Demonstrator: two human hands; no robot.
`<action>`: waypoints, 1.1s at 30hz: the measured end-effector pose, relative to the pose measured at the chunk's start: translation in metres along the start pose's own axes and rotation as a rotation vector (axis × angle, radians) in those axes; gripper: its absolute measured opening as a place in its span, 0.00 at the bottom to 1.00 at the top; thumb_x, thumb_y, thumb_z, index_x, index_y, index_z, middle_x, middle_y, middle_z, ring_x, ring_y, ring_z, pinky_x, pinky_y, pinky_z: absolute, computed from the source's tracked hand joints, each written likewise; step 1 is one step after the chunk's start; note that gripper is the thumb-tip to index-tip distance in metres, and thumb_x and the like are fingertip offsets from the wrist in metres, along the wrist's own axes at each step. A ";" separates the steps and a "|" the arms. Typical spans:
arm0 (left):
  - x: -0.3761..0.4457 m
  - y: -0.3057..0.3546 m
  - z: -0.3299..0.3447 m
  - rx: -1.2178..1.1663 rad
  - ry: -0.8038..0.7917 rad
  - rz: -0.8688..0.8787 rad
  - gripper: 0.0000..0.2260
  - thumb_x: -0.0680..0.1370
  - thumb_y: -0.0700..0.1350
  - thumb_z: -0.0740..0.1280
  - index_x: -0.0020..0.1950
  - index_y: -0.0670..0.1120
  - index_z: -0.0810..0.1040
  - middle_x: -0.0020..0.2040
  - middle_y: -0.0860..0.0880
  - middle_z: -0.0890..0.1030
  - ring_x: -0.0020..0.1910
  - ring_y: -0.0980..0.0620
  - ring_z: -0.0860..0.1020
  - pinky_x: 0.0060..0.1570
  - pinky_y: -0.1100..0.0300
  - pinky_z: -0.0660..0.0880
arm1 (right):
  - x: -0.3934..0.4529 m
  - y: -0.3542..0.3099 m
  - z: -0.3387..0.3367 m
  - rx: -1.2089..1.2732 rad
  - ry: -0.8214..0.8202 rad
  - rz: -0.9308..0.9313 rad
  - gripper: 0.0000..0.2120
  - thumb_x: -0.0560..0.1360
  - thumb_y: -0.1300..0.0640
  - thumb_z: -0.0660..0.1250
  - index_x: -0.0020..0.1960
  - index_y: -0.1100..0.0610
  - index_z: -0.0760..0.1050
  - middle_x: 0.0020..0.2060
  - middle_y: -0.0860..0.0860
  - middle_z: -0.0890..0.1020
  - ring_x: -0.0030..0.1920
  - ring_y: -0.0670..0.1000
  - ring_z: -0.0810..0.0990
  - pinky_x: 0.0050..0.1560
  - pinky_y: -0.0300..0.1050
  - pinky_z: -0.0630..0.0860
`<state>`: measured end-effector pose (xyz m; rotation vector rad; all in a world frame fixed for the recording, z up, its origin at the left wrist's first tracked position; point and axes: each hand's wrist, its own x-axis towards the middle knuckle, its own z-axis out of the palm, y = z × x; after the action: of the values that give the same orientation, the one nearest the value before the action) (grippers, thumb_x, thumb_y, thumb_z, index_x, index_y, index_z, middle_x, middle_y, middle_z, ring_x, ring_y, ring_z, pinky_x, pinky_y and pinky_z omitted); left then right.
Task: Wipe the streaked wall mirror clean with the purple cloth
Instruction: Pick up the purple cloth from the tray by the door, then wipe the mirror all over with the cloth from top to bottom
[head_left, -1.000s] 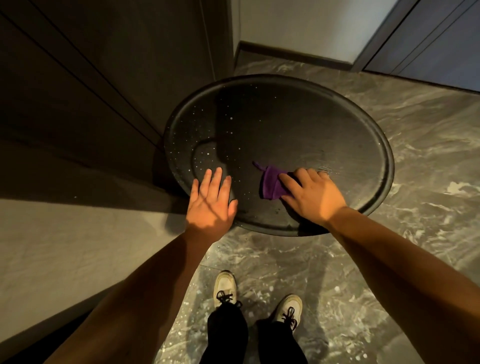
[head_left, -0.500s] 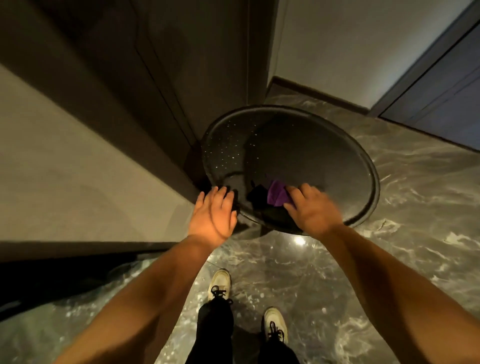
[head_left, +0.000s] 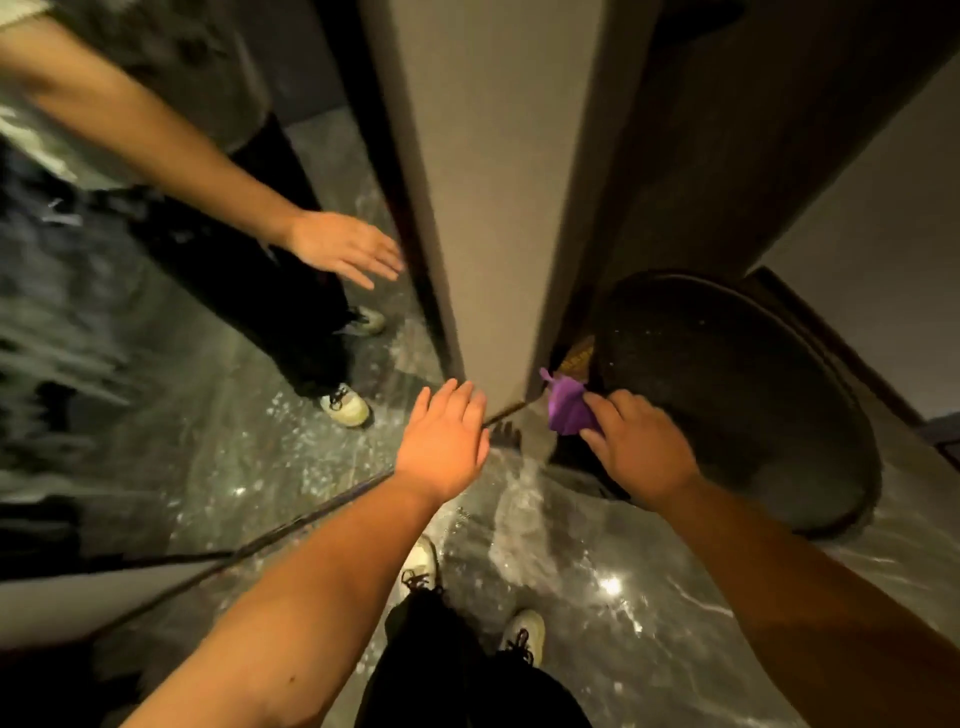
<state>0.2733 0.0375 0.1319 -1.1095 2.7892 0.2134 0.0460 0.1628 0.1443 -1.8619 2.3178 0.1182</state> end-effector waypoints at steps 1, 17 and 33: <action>-0.017 -0.013 -0.004 -0.011 0.012 -0.038 0.30 0.77 0.56 0.45 0.73 0.44 0.68 0.72 0.44 0.70 0.74 0.42 0.64 0.73 0.41 0.58 | 0.005 -0.018 -0.004 -0.001 0.008 -0.045 0.21 0.75 0.47 0.69 0.65 0.56 0.74 0.48 0.56 0.78 0.43 0.59 0.79 0.39 0.53 0.77; -0.300 -0.201 -0.069 0.024 0.277 -0.532 0.24 0.75 0.53 0.55 0.65 0.42 0.76 0.64 0.42 0.78 0.64 0.41 0.75 0.63 0.42 0.72 | 0.012 -0.352 -0.076 -0.007 0.187 -0.801 0.25 0.77 0.41 0.53 0.63 0.56 0.73 0.45 0.55 0.77 0.41 0.58 0.79 0.39 0.52 0.79; -0.410 -0.374 -0.329 0.271 0.940 -0.621 0.23 0.73 0.50 0.58 0.62 0.39 0.78 0.62 0.40 0.79 0.64 0.39 0.76 0.63 0.39 0.70 | 0.008 -0.567 -0.374 0.031 0.920 -1.112 0.21 0.78 0.46 0.61 0.64 0.59 0.75 0.45 0.58 0.78 0.39 0.61 0.76 0.34 0.54 0.76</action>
<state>0.8037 -0.0151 0.4953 -2.3424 2.7391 -0.9408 0.5671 -0.0311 0.5345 -3.2702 1.1200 -1.0659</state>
